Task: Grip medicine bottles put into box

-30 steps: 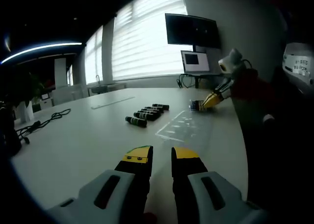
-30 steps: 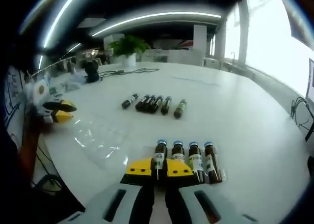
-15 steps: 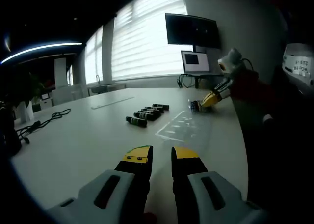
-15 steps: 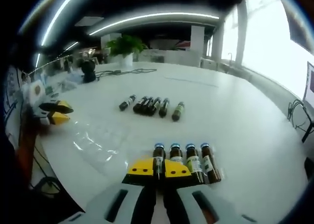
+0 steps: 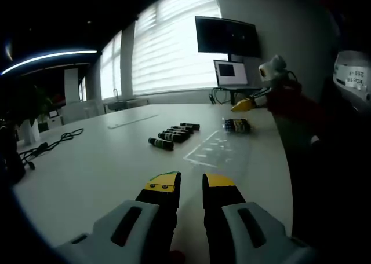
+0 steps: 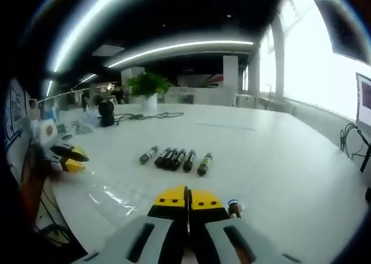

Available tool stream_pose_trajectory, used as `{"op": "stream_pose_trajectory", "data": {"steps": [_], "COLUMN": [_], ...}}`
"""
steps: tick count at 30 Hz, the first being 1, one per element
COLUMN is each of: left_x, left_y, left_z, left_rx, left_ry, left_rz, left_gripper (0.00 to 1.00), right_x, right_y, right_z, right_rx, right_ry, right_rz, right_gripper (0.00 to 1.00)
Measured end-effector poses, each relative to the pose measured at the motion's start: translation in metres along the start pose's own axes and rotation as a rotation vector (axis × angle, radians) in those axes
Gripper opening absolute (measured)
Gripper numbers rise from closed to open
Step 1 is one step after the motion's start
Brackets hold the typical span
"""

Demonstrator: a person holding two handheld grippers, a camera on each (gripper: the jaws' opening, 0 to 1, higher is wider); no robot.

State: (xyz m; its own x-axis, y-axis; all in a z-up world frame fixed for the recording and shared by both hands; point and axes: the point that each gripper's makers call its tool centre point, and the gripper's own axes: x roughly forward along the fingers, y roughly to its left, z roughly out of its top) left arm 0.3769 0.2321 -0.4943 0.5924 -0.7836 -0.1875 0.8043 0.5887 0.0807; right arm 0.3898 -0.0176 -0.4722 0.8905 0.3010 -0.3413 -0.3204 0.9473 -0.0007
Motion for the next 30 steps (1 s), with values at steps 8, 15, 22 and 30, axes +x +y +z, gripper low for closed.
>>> {"op": "stream_pose_trajectory", "data": {"steps": [8, 15, 22, 30], "left_x": [0.001, 0.001, 0.002, 0.002], "left_y": [0.000, 0.000, -0.001, -0.001], "left_z": [0.000, 0.000, 0.000, 0.000], "left_rx": [-0.002, -0.003, -0.002, -0.002], "left_ry": [0.000, -0.001, 0.000, 0.002], "left_rz": [0.000, -0.001, -0.001, 0.001], "left_gripper": [0.09, 0.09, 0.09, 0.09], "right_x": [0.010, 0.015, 0.027, 0.057], "right_y": [-0.004, -0.003, -0.010, -0.009], "right_z": [0.022, 0.052, 0.054, 0.056], "right_rx": [0.040, -0.098, -0.099, -0.021], "right_ry": [-0.057, -0.209, -0.141, -0.049], "right_rz": [0.052, 0.096, 0.069, 0.111], "right_gripper": [0.00, 0.00, 0.00, 0.00]}}
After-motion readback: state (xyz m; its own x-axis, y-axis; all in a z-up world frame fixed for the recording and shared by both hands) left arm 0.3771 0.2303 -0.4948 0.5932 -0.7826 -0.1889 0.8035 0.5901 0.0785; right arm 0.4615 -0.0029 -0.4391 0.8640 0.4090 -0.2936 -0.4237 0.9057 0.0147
